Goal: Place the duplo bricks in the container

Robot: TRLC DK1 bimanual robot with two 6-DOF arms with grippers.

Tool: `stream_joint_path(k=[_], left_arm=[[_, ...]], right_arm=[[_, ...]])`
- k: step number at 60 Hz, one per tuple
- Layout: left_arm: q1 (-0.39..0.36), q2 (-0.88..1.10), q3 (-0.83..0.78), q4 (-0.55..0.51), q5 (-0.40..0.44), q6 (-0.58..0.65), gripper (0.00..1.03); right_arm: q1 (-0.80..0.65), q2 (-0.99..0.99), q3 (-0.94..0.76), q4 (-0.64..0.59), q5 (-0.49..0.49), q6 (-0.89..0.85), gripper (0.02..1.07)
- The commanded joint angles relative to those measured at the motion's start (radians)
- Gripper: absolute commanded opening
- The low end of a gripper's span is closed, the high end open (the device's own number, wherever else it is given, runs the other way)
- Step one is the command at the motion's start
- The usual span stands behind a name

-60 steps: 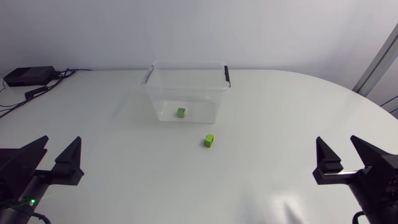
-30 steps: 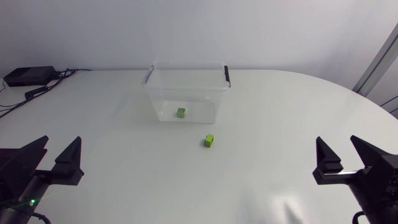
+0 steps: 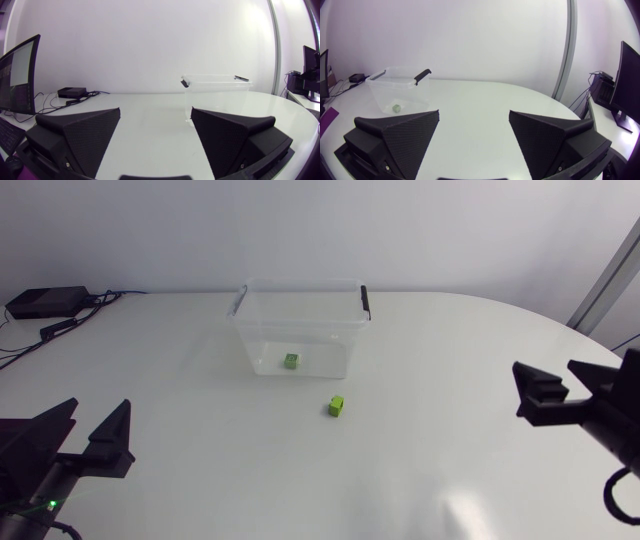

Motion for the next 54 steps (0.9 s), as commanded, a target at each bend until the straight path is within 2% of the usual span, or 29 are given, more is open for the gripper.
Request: stream_joint_path(k=[1,16,36,54], left_arm=[[-0.003,-0.010,-0.018,0.005,-0.003,0.006,0.99],[-0.003,-0.010,-0.018,0.007,-0.003,0.006,0.99],[-0.003,-0.010,-0.018,0.005,-0.003,0.006,0.99],[-0.003,-0.010,-0.018,0.007,-0.003,0.006,0.99]], right_arm=[[0.085,0.125,0.105,-0.069,0.049,0.077,1.03],[0.214,0.528,0.274,-0.171,0.080,0.274,1.03],[0.378,0.910,0.459,-0.183,0.079,0.438,1.03],[0.502,1.310,0.764,-0.391,0.011,0.599,1.03]])
